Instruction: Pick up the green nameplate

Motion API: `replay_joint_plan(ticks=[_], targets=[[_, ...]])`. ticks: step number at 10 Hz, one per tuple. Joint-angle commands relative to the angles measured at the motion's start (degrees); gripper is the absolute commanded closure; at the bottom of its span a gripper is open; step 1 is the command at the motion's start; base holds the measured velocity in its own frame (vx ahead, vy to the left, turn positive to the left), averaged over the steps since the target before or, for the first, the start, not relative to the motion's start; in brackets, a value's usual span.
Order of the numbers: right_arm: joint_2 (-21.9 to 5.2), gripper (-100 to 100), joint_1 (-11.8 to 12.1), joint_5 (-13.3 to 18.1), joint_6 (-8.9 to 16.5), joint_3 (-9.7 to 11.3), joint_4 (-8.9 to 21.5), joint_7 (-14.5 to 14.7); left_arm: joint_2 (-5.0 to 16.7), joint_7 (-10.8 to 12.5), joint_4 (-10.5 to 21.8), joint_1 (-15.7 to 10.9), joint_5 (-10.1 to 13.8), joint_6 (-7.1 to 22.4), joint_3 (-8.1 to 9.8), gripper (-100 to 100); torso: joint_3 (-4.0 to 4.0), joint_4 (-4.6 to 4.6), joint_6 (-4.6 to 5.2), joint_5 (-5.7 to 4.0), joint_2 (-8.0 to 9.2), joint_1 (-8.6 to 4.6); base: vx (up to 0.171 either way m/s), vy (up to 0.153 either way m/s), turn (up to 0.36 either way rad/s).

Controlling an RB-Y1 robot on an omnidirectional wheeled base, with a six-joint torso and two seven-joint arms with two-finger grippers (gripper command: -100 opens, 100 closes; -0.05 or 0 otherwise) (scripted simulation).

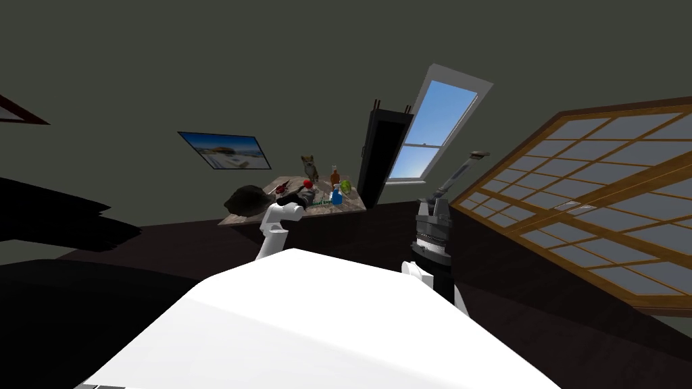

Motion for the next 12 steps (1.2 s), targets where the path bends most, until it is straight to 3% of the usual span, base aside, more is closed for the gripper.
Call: replay_joint_plan(ticks=[1, 3, 12], targets=[[0.0, 0, 0.0, 0.0, 0.0, 0.0, 0.0, 0.0, -0.1, 0.0, 0.5, -1.2, -0.7, 2.9, 0.66, -100, 0.00, 0.00, 0.00, 0.00, 0.00, 0.00, 0.037, -0.002, -0.049], [0.0, 0, 0.0, 0.0, 0.0, 0.0, 0.0, 0.0, -0.1, 0.0, 0.5, -1.2, -0.7, 4.8, 0.66, -100, -0.04, -0.01, 0.00, 0.00, -0.07, -0.01, 0.031, -0.002, -0.018], [0.0, 0, 0.0, 0.0, 0.0, 0.0, 0.0, 0.0, -0.8, -0.1, 2.2, -5.0, -3.7, 18.7, 3.05, -100, 0.00, 0.00, -0.01, 0.01, 0.00, 0.03, 0.038, 0.005, -0.039]])
